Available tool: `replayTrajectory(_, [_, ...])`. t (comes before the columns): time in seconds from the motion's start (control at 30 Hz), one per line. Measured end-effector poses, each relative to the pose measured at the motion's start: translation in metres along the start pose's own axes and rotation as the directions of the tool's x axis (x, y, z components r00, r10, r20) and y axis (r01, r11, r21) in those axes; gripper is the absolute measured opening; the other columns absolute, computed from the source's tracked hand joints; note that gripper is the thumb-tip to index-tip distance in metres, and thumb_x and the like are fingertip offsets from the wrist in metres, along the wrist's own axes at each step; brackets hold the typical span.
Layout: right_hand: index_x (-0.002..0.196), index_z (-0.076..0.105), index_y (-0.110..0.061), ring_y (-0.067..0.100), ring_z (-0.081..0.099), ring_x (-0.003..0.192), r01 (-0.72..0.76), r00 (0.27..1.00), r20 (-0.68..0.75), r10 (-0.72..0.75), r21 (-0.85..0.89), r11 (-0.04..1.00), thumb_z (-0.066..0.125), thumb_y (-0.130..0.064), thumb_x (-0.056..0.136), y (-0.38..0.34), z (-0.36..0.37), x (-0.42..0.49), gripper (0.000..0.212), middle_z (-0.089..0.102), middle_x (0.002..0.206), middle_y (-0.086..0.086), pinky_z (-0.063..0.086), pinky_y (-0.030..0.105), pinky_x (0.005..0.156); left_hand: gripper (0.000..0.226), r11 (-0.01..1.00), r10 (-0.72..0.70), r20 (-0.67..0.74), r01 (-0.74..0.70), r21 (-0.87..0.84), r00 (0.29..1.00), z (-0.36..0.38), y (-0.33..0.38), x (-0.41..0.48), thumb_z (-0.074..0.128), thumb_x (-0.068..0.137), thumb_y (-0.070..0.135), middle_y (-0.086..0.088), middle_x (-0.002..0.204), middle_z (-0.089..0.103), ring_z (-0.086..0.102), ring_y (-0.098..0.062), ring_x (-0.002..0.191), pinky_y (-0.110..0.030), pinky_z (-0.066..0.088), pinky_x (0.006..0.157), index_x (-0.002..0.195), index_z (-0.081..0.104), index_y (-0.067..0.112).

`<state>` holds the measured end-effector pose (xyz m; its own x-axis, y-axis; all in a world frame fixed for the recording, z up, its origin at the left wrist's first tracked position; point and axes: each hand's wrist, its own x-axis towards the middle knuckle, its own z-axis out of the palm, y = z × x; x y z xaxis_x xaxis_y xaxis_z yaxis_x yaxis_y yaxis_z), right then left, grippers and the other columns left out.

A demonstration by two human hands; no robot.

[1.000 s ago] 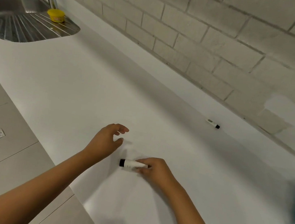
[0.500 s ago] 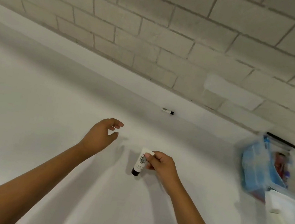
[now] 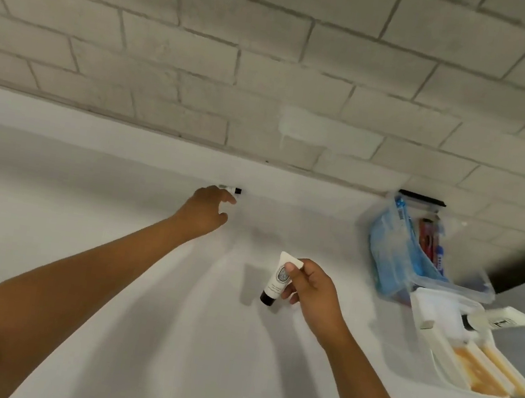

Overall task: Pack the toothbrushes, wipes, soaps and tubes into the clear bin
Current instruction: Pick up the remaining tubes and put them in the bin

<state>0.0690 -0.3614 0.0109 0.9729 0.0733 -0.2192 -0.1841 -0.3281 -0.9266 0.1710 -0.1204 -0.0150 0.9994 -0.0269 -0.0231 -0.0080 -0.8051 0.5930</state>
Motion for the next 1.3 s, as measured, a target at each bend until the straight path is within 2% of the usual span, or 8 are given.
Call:
replayTrajectory(0.1, [0.095, 0.06, -0.002, 0.001, 0.056, 0.049, 0.003, 0.999, -0.034, -0.003, 0.011, 1.0, 0.05, -0.02, 0.095, 0.0, -0.013, 0.009, 0.021, 0.064, 0.074, 0.0, 0.044, 0.013, 0.052, 0.043, 0.998, -0.023, 0.004, 0.023, 0.066, 1.0, 0.01, 0.009, 0.031, 0.055, 0.081, 0.01, -0.007, 0.129, 0.052, 0.045, -0.028, 0.123, -0.041, 0.04, 0.103, 0.123, 0.055, 0.018])
replayTrajectory(0.37, [0.089, 0.061, -0.012, 0.002, 0.056, 0.049, -0.003, 0.995, -0.096, 0.011, 0.079, 0.997, 0.051, -0.02, 0.094, 0.011, -0.036, 0.033, 0.013, 0.065, 0.075, -0.002, 0.044, 0.011, 0.052, 0.052, 0.963, -0.097, -0.02, 0.099, 0.25, 0.995, 0.04, -0.001, 0.085, 0.046, 0.078, -0.002, -0.015, 0.127, 0.052, 0.05, -0.036, 0.115, -0.043, 0.042, 0.097, 0.129, 0.05, 0.01])
replayTrajectory(0.6, [0.085, 0.061, -0.018, 0.003, 0.057, 0.051, -0.026, 0.993, -0.108, 0.038, 0.11, 0.994, 0.051, -0.018, 0.094, 0.025, -0.042, 0.048, 0.013, 0.066, 0.078, 0.002, 0.044, 0.012, 0.052, 0.05, 0.927, -0.138, -0.041, 0.144, 0.347, 0.99, 0.045, -0.016, 0.099, 0.042, 0.083, 0.0, -0.016, 0.13, 0.051, 0.051, -0.037, 0.115, -0.045, 0.041, 0.099, 0.131, 0.047, 0.012])
replayTrajectory(0.77, [0.091, 0.061, -0.01, 0.001, 0.057, 0.049, -0.018, 0.996, -0.089, 0.024, 0.071, 0.997, 0.051, -0.019, 0.094, 0.019, -0.041, 0.046, 0.014, 0.066, 0.078, 0.001, 0.044, 0.011, 0.051, 0.034, 0.889, -0.141, -0.024, 0.137, 0.436, 0.99, 0.043, -0.012, 0.089, 0.043, 0.09, 0.007, -0.012, 0.116, 0.061, 0.058, -0.032, 0.105, -0.038, 0.04, 0.091, 0.12, 0.058, 0.014])
replayTrajectory(0.9, [0.096, 0.06, -0.003, 0.001, 0.057, 0.048, 0.024, 0.992, -0.128, -0.013, 0.085, 0.996, 0.051, -0.021, 0.095, 0.009, -0.046, 0.033, 0.02, 0.066, 0.078, 0.0, 0.044, 0.01, 0.051, 0.032, 0.933, -0.122, -0.02, 0.122, 0.339, 0.992, 0.043, -0.003, 0.069, 0.046, 0.089, 0.013, -0.012, 0.116, 0.063, 0.057, -0.03, 0.108, -0.038, 0.043, 0.09, 0.118, 0.06, 0.012])
replayTrajectory(1.07, [0.095, 0.06, -0.006, 0.005, 0.057, 0.05, 0.04, 0.988, -0.151, -0.026, 0.095, 0.995, 0.05, -0.023, 0.095, 0.0, -0.052, 0.018, 0.02, 0.066, 0.08, 0.0, 0.045, 0.014, 0.053, 0.027, 0.993, -0.1, -0.038, 0.102, 0.056, 0.994, 0.035, 0.014, 0.043, 0.059, 0.084, 0.016, -0.009, 0.11, 0.066, 0.058, -0.026, 0.105, -0.032, 0.043, 0.084, 0.11, 0.064, 0.013])
replayTrajectory(1.2, [0.088, 0.059, -0.019, 0.011, 0.059, 0.055, 0.079, 0.984, -0.169, -0.058, 0.116, 0.99, 0.05, -0.024, 0.095, -0.006, -0.061, 0.004, 0.013, 0.066, 0.082, 0.001, 0.048, 0.021, 0.055, 0.026, 0.983, -0.096, 0.003, 0.095, -0.159, 0.995, 0.026, 0.04, 0.022, 0.068, 0.079, 0.015, -0.003, 0.102, 0.066, 0.06, -0.02, 0.1, -0.016, 0.038, 0.067, 0.105, 0.068, 0.012])
replayTrajectory(1.3, [0.089, 0.058, -0.019, 0.015, 0.059, 0.058, 0.101, 0.979, -0.188, -0.075, 0.131, 0.986, 0.051, -0.022, 0.095, -0.008, -0.07, -0.005, 0.01, 0.065, 0.083, 0.005, 0.05, 0.026, 0.055, 0.027, 0.957, -0.088, 0.069, 0.104, -0.272, 0.994, 0.018, 0.064, 0.009, 0.072, 0.077, 0.015, 0.002, 0.096, 0.064, 0.056, -0.012, 0.093, -0.016, 0.039, 0.07, 0.104, 0.07, 0.012])
